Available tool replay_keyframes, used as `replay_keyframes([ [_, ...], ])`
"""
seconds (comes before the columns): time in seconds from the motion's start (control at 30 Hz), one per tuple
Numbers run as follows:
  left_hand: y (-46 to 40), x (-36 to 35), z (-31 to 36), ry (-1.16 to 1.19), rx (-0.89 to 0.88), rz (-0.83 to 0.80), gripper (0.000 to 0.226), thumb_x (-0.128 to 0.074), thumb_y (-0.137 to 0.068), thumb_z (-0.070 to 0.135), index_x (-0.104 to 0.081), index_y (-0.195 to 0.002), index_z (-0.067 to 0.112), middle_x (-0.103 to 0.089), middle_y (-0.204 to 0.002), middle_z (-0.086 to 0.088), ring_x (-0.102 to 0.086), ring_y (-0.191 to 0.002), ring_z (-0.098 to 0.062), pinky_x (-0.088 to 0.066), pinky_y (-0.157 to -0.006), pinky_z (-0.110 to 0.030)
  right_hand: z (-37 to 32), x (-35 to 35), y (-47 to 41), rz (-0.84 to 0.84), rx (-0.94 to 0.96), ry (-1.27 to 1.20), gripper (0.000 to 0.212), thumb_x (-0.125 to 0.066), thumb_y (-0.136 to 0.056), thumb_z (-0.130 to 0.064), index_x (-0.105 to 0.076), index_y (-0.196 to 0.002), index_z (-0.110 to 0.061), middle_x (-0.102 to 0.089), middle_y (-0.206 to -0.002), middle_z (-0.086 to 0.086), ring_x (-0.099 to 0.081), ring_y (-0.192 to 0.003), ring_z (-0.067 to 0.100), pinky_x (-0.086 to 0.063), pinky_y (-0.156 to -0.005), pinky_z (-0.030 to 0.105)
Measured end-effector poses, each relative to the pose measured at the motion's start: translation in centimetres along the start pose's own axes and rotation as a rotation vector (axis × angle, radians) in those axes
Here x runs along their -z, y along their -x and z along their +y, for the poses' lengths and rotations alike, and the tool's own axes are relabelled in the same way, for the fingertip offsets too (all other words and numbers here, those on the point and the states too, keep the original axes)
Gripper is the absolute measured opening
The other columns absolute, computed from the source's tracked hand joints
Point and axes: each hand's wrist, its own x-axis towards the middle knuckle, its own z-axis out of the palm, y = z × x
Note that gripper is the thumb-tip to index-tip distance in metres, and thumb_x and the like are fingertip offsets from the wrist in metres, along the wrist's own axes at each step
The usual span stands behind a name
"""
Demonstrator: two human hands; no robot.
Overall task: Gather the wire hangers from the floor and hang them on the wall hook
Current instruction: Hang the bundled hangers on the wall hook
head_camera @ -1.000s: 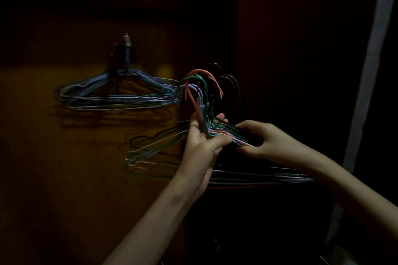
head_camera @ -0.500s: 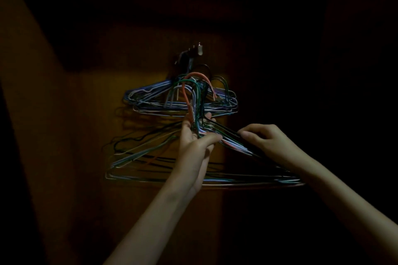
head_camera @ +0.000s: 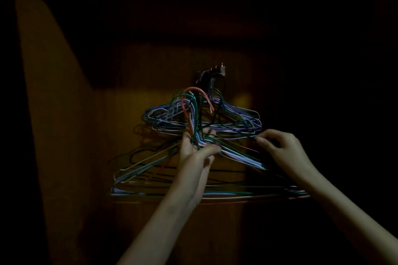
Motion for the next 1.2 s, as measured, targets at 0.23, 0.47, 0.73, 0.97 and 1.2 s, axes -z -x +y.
replay_keyframes([
  [0.23,-1.6,-0.6,-0.3,-0.041,-0.029,-0.031,0.088,-0.058,-0.074,-0.017,-0.024,-0.148,0.018,-0.036,-0.148,-0.015,-0.042,-0.131,-0.028,-0.025,-0.113,-0.049,2.0,-0.4,-1.0,0.005,0.084,0.011,0.008,-0.058,-0.09,-0.018,-0.057,-0.085,-0.026,-0.055,-0.079,-0.019,-0.051,-0.076,-0.007,-0.04,-0.066,0.004],
  [0.47,-3.4,-0.7,-0.8,-0.107,-0.069,-0.035,0.066,-0.05,-0.081,-0.021,-0.04,-0.133,0.018,-0.06,-0.122,-0.006,-0.059,-0.11,-0.018,-0.045,-0.091,-0.033,3.7,-1.2,-2.4,0.092,0.11,-0.042,0.015,-0.066,-0.082,-0.009,-0.061,-0.085,-0.023,-0.057,-0.084,-0.015,-0.052,-0.08,-0.001,-0.037,-0.068,0.006],
  [0.73,-4.5,-0.2,-1.0,-0.174,-0.118,-0.059,0.07,-0.045,-0.084,-0.022,-0.034,-0.137,0.021,-0.059,-0.123,-0.007,-0.06,-0.107,-0.016,-0.054,-0.078,-0.023,4.0,-1.9,-4.9,0.243,0.148,-0.049,0.009,-0.066,-0.082,-0.003,-0.069,-0.087,-0.01,-0.061,-0.085,0.0,-0.056,-0.081,0.01,-0.038,-0.069,0.008],
  [0.97,-5.4,0.0,-0.2,-0.222,-0.129,-0.08,0.07,-0.044,-0.087,-0.018,-0.03,-0.144,0.02,-0.057,-0.13,-0.006,-0.057,-0.116,-0.015,-0.053,-0.079,-0.018,4.4,-2.2,-8.8,0.3,0.137,-0.026,0.008,-0.065,-0.084,-0.005,-0.07,-0.09,-0.007,-0.061,-0.085,0.004,-0.057,-0.081,0.016,-0.042,-0.071,0.023],
  [1.2,-6.7,0.3,-0.1,-0.238,-0.147,-0.052,0.072,-0.044,-0.086,-0.02,-0.028,-0.146,0.018,-0.056,-0.13,-0.008,-0.057,-0.116,-0.017,-0.051,-0.088,-0.025,6.4,-4.8,-12.9,0.264,0.096,0.035,0.018,-0.059,-0.083,0.007,-0.069,-0.089,-0.006,-0.067,-0.088,0.008,-0.059,-0.084,0.017,-0.044,-0.073,0.027],
])
